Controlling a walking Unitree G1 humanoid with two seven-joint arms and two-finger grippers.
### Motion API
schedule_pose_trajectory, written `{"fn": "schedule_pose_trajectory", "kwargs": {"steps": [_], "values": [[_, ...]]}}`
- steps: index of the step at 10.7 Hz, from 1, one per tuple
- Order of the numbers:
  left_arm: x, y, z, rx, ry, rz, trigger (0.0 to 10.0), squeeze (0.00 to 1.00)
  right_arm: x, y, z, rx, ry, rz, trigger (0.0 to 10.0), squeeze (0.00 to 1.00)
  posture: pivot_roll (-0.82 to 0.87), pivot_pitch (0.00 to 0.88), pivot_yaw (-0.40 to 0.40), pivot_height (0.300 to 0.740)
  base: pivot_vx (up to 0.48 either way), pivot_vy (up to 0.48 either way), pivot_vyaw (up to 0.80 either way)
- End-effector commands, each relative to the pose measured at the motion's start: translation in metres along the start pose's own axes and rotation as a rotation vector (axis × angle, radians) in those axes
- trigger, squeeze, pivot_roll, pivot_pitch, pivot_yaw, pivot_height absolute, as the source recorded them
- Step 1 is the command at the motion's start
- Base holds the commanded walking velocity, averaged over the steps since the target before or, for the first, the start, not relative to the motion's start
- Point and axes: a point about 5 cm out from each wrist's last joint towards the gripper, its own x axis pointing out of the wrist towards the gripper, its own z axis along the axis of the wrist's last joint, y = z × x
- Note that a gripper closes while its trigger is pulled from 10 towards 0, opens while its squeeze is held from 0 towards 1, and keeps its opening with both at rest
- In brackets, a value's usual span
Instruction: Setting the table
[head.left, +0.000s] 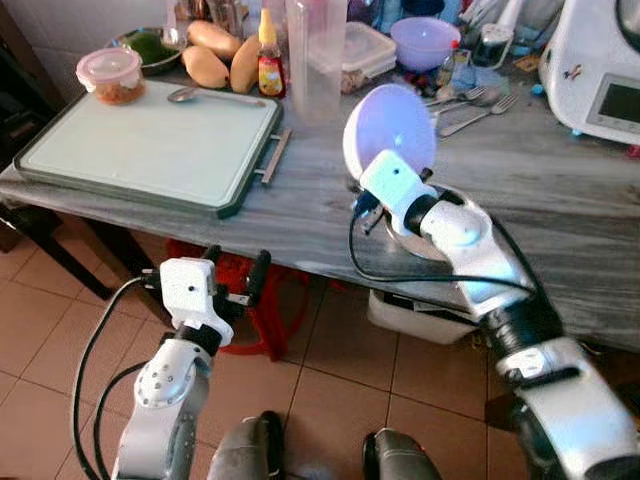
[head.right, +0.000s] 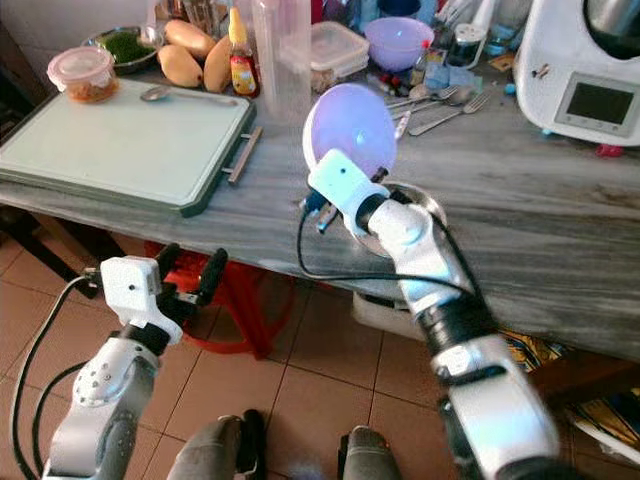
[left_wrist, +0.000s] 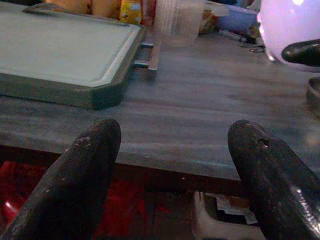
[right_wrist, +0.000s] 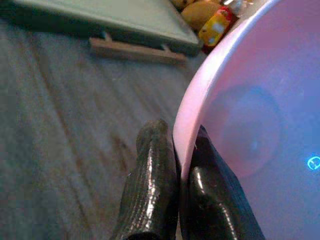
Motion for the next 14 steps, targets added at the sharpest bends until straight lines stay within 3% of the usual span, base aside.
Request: {"fn": "schedule_pose_trajectory", "kwargs": {"steps": [1,4,7,8,9,10,11,14], "values": [[-0.003,0.002,0.001,0.005,0.007,0.001,10.0,0.0,0.003,-0.002,0.007,-0.029,-0.028,0.027,10.0,0.0,-0.01,0.186,0.027,0.74,0.0,0.0,0.0],[-0.006,0.006,0.004,0.019,0.018,0.004,10.0,0.0,0.005,-0.003,0.002,-0.097,-0.015,0.074,10.0,0.0,0.01,0.195,0.046,0.74,0.0,0.0,0.0],[-0.007,0.005,0.007,0.016,0.02,-0.027,10.0,0.0,0.003,-0.004,-0.008,-0.108,0.002,0.116,10.0,0.0,0.02,0.201,0.061,0.74,0.0,0.0,0.0],[-0.008,0.003,0.009,0.001,0.013,-0.057,10.0,0.0,0.003,-0.006,-0.01,-0.108,0.008,0.105,10.0,0.18,0.02,0.199,0.061,0.74,0.0,0.0,0.0],[-0.008,0.002,0.009,0.004,0.011,-0.08,10.0,0.0,0.004,-0.007,-0.011,-0.108,0.007,0.104,10.0,0.7,0.02,0.197,0.06,0.74,0.0,0.0,0.0],[-0.008,0.002,0.009,-0.002,0.01,-0.077,10.0,0.0,0.003,-0.007,-0.012,-0.111,0.006,0.106,10.0,0.94,0.02,0.197,0.06,0.74,0.0,0.0,0.0],[-0.007,0.002,0.009,-0.004,0.01,-0.077,10.0,0.0,0.002,-0.008,-0.013,-0.116,0.008,0.106,10.0,1.0,0.02,0.196,0.058,0.74,0.0,0.0,0.0],[-0.006,0.001,0.008,-0.008,0.014,-0.082,10.0,0.0,0.0,-0.013,-0.008,-0.155,0.004,0.155,10.0,1.0,0.01,0.193,0.057,0.74,0.0,0.0,0.0]]}}
